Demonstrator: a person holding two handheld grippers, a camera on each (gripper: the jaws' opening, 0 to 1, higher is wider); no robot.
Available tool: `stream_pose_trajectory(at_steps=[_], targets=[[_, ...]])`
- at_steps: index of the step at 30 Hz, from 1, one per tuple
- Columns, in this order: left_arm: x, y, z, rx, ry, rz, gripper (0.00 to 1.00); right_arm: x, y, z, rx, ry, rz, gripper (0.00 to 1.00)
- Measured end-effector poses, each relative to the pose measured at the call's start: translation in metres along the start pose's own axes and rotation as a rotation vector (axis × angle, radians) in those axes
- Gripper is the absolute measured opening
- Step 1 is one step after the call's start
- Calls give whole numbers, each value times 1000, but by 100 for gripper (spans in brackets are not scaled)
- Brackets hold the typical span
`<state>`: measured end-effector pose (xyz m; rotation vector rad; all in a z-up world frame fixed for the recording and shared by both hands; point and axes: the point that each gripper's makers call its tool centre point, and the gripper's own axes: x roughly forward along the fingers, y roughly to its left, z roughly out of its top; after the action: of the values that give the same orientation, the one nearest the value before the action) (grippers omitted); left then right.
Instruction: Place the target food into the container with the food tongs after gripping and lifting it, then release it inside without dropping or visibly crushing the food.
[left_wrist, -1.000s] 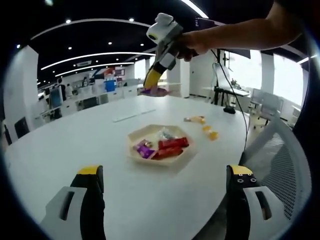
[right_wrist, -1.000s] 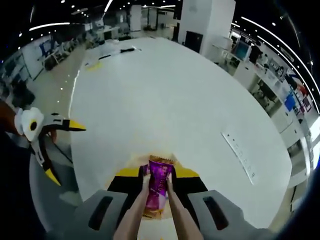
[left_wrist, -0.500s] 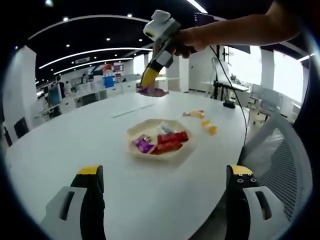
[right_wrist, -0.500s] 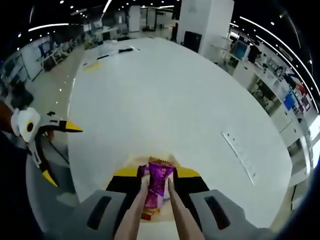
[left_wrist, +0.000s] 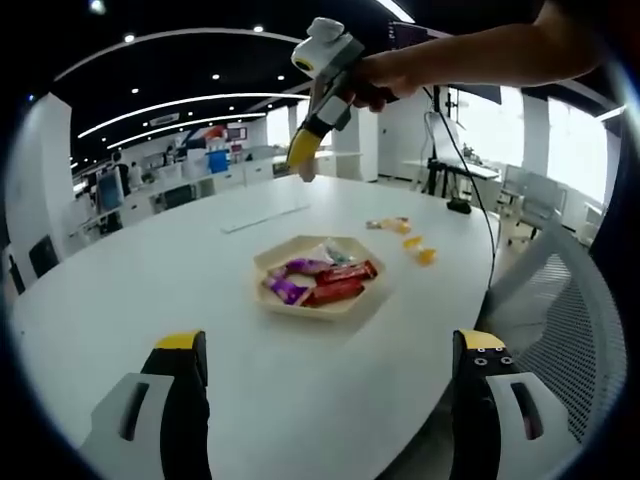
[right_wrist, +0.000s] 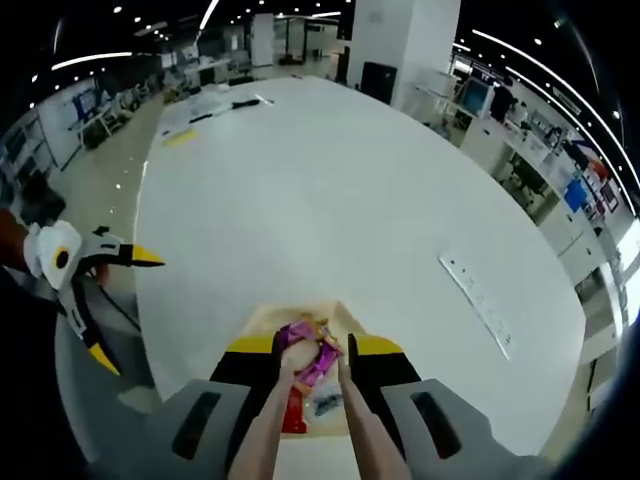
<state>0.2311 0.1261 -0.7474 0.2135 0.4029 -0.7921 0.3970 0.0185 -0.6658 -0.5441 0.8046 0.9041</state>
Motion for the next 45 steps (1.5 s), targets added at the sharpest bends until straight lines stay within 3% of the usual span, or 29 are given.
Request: stream_pose_trajectory(at_steps=[3,7,13,15,17,22,24,28,30,35,39,42,45], targets=[[-2,-4,2,41,-8,-7,99,-7,-1,-1,-4,7,-17,26],[-3,-8,1,9,-6,-39,99,-23,-12,-2,0,14,-36,26],[-3,-14,2,44,-17,-52,99,-47,-27,-22,-14,-15,-32,26],[-4,-10,3,10,-24,-32,99,-53,-28,-31,13,-33,-14,26],[-1,-6,3,-75,-25,-23,99,-56,-29,-41,-4,-26,-15,26],[-5,5,5,-45,-41,24,100,-63,-33,-64,-11,-20,-2,26],[-9,10,3,-113,-46,55,100,-70,-34,-71,-19,-23,-5,26],[-10,10,11,-100,-62,78,100,-82,-38,-81,-26,-33,-5,27],[-13,9,25,-37,-115,70,100,-89,-41,-87,-22,-37,-3,27],[-14,21,24,-74,-84,115,100,-101,-47,-105,-40,-31,-7,27],[-25,29,32,-37,-98,164,100,-106,-53,-118,-33,-31,-8,27],[-30,28,25,-99,-109,179,100,-107,-56,-127,-30,-29,-4,27],[-23,21,11,-100,-77,180,100,-107,-57,-135,-41,-25,0,27]])
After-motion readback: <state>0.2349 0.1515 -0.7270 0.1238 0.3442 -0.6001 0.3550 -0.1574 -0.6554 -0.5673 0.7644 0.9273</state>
